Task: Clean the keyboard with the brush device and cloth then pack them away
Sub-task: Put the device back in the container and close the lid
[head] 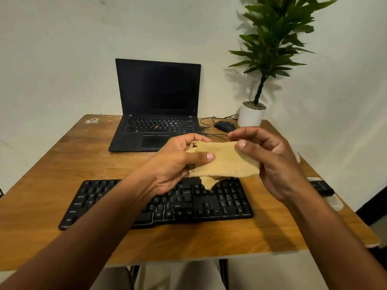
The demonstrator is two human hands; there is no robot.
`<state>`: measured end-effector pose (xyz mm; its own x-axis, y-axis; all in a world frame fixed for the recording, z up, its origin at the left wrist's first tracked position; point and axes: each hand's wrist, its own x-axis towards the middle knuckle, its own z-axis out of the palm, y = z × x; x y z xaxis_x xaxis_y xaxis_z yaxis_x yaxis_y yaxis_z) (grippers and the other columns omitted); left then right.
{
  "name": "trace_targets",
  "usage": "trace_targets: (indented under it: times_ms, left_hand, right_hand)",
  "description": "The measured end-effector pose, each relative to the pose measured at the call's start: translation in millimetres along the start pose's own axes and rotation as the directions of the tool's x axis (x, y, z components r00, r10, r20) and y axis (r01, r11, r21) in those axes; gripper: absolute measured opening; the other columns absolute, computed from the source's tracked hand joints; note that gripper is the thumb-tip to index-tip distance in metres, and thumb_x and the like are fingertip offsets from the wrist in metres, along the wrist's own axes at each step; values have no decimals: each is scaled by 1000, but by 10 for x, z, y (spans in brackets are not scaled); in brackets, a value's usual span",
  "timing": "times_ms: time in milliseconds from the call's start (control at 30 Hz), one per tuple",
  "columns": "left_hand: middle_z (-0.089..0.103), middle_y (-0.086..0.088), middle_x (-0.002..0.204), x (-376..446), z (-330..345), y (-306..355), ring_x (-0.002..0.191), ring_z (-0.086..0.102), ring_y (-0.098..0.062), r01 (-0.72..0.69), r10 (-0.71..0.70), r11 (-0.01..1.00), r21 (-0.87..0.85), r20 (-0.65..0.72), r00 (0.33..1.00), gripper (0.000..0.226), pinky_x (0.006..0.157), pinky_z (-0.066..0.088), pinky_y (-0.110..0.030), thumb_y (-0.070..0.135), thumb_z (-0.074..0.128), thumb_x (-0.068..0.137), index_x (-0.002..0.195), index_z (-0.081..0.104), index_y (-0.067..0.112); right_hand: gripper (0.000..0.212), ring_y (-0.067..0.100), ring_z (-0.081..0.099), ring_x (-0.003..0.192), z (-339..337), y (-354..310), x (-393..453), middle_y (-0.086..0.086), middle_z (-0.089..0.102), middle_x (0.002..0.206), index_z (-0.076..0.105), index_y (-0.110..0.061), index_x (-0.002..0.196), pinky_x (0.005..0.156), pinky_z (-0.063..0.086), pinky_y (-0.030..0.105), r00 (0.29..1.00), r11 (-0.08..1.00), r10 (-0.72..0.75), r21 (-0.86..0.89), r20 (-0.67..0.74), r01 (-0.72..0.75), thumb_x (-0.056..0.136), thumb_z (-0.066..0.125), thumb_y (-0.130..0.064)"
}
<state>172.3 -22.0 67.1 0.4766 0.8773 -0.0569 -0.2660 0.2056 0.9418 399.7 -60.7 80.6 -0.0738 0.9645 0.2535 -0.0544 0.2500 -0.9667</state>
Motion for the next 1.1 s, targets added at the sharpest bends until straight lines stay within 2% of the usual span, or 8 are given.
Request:
trace_targets:
  times_ms: [133, 267, 400, 567, 767, 900, 1033, 1100]
  left_hand:
    - [76, -13, 100, 53, -6, -17, 87, 75, -27, -43, 43, 999, 3, -53, 998, 41, 66, 66, -32, -11, 76, 77, 114, 69, 4]
    - [78, -17, 104, 185, -28, -118, 87, 77, -29, 41, -23, 994, 104, -165, 986, 43, 66, 65, -35, -8, 83, 74, 114, 72, 3]
    - [78, -16, 113, 423, 50, -210, 104, 75, -31, 177, -151, 972, 155, -163, 975, 53, 94, 61, -43, 0, 88, 67, 118, 74, 4]
    - [76, -16, 115, 882, 307, -171, 105, 74, -28, 231, -226, 970, 77, -64, 972, 41, 77, 66, -35, -11, 74, 83, 123, 70, 0]
    - [76, -12, 102, 1658, 659, -122, 97, 75, -25, 231, -228, 963, 135, -41, 973, 32, 71, 66, -36, -16, 67, 89, 112, 68, 7]
    - [77, -14, 110, 2148, 871, -163, 105, 74, -27, 220, -191, 945, 241, -138, 972, 45, 93, 62, -49, -14, 78, 80, 118, 68, 7]
    - [73, -19, 115, 2429, 1036, -255, 99, 75, -29, 206, -148, 930, 304, -204, 968, 52, 64, 64, -35, -13, 84, 75, 121, 65, 1]
    - [72, -19, 116, 2543, 1085, -311, 102, 74, -31, 210, -137, 915, 345, -223, 965, 44, 70, 66, -40, -14, 83, 76, 112, 65, 4]
  right_hand:
    - [58, 28, 73, 107, -116, 187, -33, 15, 73, 121, 65, -9, 132, 75, 63, 29, 936, 941, 333, 19, 113, -337, 76, 79, -3]
    - [48, 24, 75, 94, -239, 205, -50, 16, 77, 113, 70, -3, 122, 62, 60, 20, 944, 944, 327, 61, -35, -324, 75, 78, -8]
    - [49, 25, 75, 97, -402, 191, -26, 15, 77, 113, 70, -5, 122, 64, 60, 22, 933, 936, 350, 69, -90, -344, 75, 79, -14]
    - [38, 28, 72, 111, -692, 200, 103, 15, 74, 120, 65, -4, 128, 87, 63, 44, 909, 910, 390, 214, -148, -355, 90, 70, -11]
    - [36, 31, 75, 101, -1186, 181, 442, 21, 70, 120, 60, 4, 129, 71, 65, 33, 895, 896, 398, 296, -204, -331, 94, 65, 0]
    - [11, 26, 75, 86, -1544, 209, 685, 16, 71, 102, 66, -2, 103, 66, 64, 31, 850, 893, 438, 255, -292, -372, 93, 67, 2]
    - [22, 30, 76, 79, -1865, 314, 878, 21, 70, 104, 64, -1, 108, 58, 62, 29, 790, 873, 484, 149, -376, -464, 89, 76, -3]
    - [26, 29, 75, 76, -1991, 359, 944, 22, 70, 105, 64, 1, 112, 58, 63, 28, 771, 861, 499, 121, -396, -495, 89, 76, -3]
